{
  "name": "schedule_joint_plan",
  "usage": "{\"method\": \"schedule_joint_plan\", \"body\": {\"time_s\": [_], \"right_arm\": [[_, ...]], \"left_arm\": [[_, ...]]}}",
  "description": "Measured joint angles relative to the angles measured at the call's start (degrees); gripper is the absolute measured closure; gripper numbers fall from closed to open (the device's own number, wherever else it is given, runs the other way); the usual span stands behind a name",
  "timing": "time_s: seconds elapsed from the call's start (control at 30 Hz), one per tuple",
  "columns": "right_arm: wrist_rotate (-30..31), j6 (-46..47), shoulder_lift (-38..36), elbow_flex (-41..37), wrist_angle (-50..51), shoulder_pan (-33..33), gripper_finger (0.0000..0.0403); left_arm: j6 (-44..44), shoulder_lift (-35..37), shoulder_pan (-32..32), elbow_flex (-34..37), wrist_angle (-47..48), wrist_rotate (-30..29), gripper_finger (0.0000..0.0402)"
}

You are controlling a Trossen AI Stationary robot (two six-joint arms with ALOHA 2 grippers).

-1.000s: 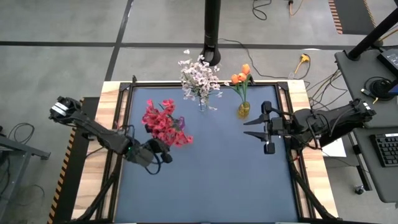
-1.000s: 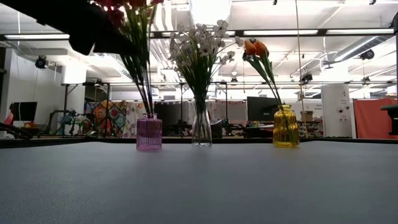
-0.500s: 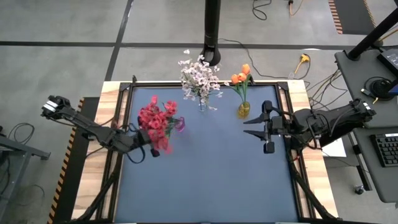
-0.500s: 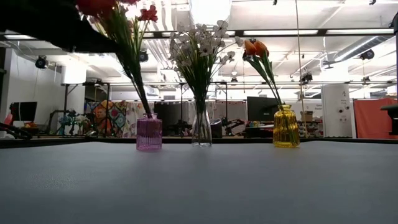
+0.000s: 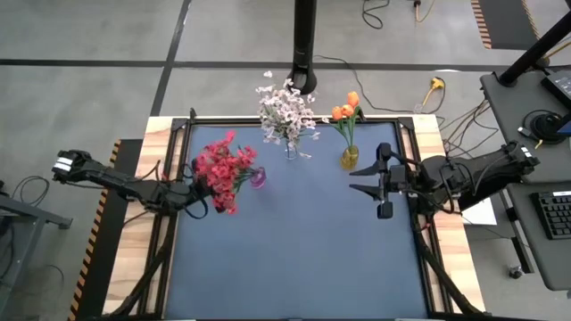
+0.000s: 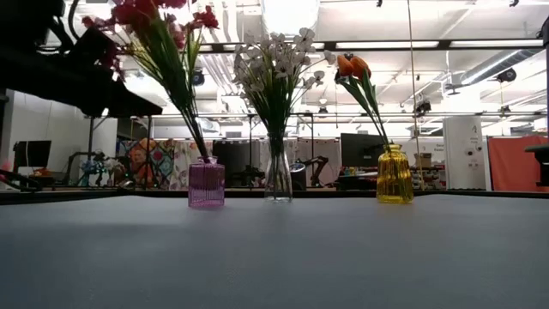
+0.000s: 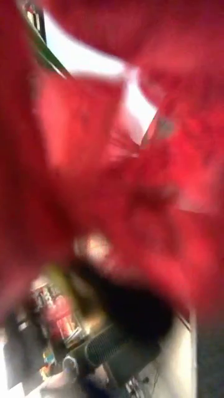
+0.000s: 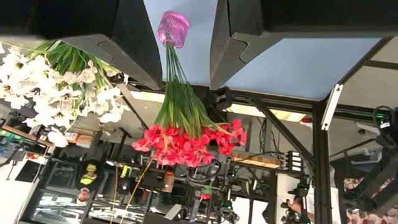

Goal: Sort flowers into vase by color
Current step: Return to Home Position

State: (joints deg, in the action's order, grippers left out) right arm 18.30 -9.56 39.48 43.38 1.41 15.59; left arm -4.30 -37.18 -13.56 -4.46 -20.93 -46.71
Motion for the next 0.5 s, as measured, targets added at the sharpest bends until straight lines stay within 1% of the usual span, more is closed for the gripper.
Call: {"method": "schedule_joint_plan", "body": {"time_s": [0.07,0.2,0.27,0.4,0.5], "right_arm": [[1.3,0.0,0.0,0.0,0.0,0.0,0.0275],[4.2,-0.6,0.0,0.0,0.0,0.0,0.0275],[4.3,-1.0,0.0,0.0,0.0,0.0,0.0275],[4.3,-2.1,0.0,0.0,0.0,0.0,0.0275],[4.3,-3.0,0.0,0.0,0.3,0.0,0.0275]], "left_arm": [[0.0,0.9,0.9,0.4,0.0,1.7,0.0254],[-1.3,2.6,1.3,0.6,0.7,3.0,0.0254],[-1.7,3.4,1.3,0.5,2.0,4.3,0.0254],[-1.7,5.7,1.2,0.6,6.8,4.3,0.0254],[-2.6,8.9,1.2,0.6,8.5,4.3,0.0254]]}}
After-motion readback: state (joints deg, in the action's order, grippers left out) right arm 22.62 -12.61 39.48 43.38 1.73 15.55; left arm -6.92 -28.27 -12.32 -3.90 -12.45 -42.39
